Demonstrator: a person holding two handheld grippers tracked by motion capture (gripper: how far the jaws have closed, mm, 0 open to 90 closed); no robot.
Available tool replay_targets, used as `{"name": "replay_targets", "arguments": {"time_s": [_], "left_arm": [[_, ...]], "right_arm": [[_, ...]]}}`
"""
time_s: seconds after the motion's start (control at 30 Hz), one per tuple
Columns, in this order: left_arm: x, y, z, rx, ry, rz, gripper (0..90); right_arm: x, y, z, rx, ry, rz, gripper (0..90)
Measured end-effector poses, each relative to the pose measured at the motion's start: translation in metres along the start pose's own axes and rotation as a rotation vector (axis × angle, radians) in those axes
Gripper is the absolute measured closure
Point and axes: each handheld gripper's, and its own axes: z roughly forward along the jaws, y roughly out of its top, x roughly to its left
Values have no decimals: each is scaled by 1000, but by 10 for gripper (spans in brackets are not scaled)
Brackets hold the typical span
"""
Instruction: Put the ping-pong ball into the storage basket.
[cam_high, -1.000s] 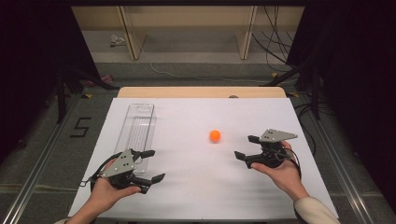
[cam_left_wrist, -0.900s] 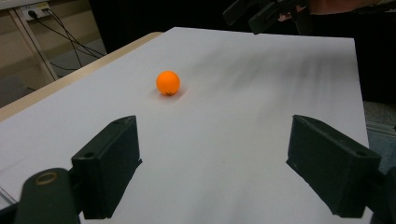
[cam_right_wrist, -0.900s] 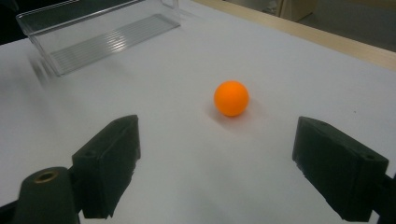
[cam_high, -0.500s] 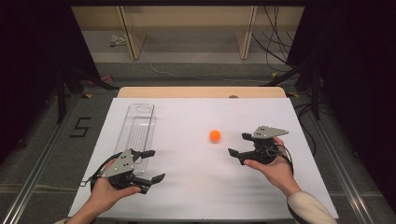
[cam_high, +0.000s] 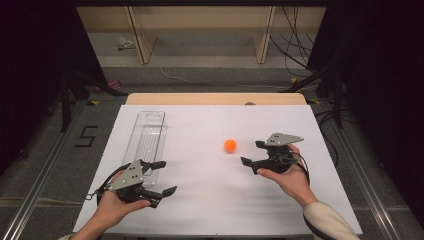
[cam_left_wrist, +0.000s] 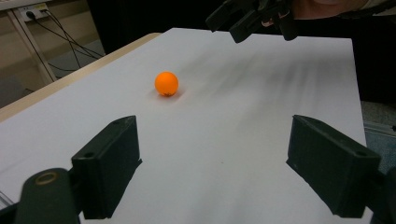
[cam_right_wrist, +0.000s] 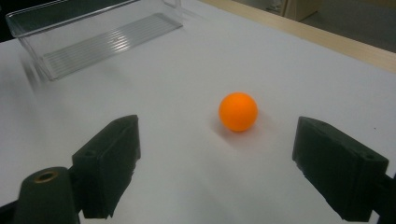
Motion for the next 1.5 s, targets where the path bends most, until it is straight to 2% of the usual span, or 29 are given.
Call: {"name": "replay_targets", "arguments": {"time_s": [0.23, 1.0, 1.5], "left_arm": [[0, 0, 0, 0, -1, 0, 165], [0, 0, 0, -1, -4, -1, 164], [-1, 0, 0, -1, -5, -1, 164]], "right_arm": [[0, 2, 5, 5, 0, -1, 161], [-4, 9, 36, 40, 4, -8, 162], [-5, 11, 44, 49, 1, -8, 162]]}}
